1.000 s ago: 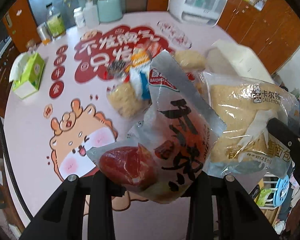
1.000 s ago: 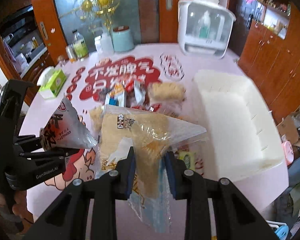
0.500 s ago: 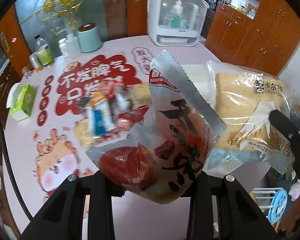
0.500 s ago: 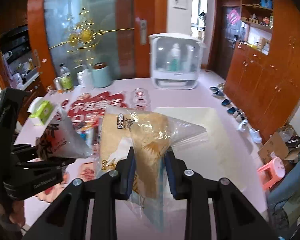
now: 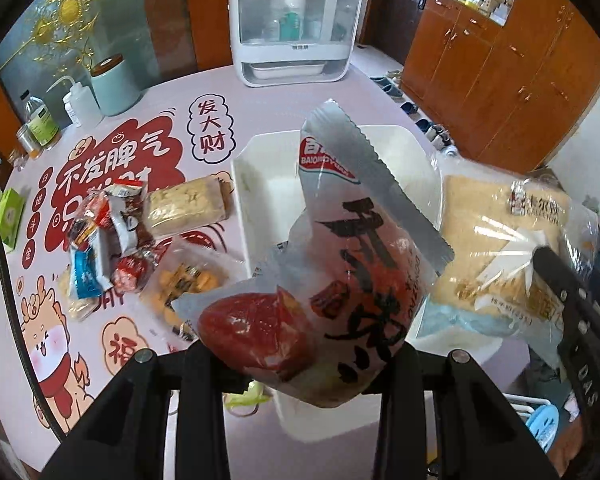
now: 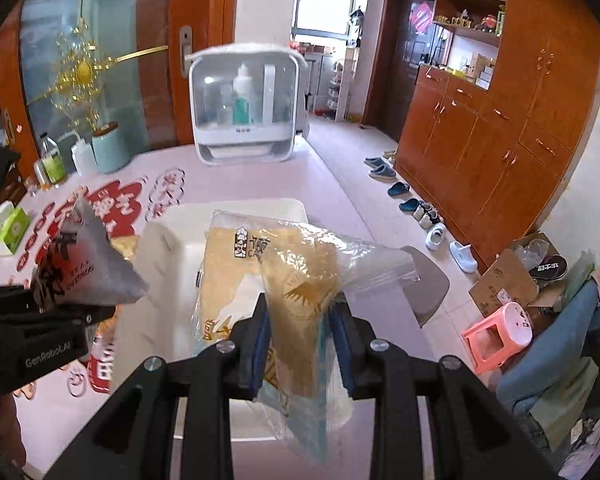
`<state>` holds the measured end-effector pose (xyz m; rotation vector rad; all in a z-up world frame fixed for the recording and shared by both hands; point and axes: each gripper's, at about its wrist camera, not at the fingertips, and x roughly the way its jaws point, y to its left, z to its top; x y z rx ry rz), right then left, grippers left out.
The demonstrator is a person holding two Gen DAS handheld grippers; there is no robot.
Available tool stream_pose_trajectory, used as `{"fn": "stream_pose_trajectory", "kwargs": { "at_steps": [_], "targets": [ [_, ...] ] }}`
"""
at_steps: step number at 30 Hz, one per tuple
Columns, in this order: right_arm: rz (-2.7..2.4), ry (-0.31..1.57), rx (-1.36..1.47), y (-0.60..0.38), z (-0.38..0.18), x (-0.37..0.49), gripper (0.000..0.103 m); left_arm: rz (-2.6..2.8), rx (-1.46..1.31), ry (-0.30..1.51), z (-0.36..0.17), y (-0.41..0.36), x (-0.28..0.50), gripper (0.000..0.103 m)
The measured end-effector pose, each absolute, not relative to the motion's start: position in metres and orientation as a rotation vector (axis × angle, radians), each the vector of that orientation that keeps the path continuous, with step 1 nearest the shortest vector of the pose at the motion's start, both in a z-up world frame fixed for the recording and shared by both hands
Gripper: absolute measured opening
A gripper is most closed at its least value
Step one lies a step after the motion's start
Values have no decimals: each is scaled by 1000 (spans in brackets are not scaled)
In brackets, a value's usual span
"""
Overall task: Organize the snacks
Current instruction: 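Carry both held snacks over the white tray, then open both tools to drop the snacks into the white tray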
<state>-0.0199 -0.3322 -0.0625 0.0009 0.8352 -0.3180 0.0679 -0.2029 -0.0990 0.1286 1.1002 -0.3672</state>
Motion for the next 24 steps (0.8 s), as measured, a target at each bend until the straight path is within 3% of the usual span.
{"fn": "stream_pose_trajectory", "kwargs": {
  "at_steps": [17, 19, 21, 22, 24],
  "targets": [
    [-243, 959, -55, -328, -108, 18, 32, -296, 153, 1160, -141, -229, 98, 37],
    [-236, 966, -36, -331, -109, 21, 34, -288, 155, 1157, -141, -230, 99, 43],
    [-205, 974, -15, -333, -111, 22, 37, -289, 146, 1162, -141, -230, 100, 77],
    [-198, 978, -13, -333, -112, 22, 41, -287, 139, 1156, -140, -230, 100, 82],
    [-206, 971, -29, -331, -112, 21, 46, -268, 147, 1145, -139, -228, 100, 84]
  ]
}}
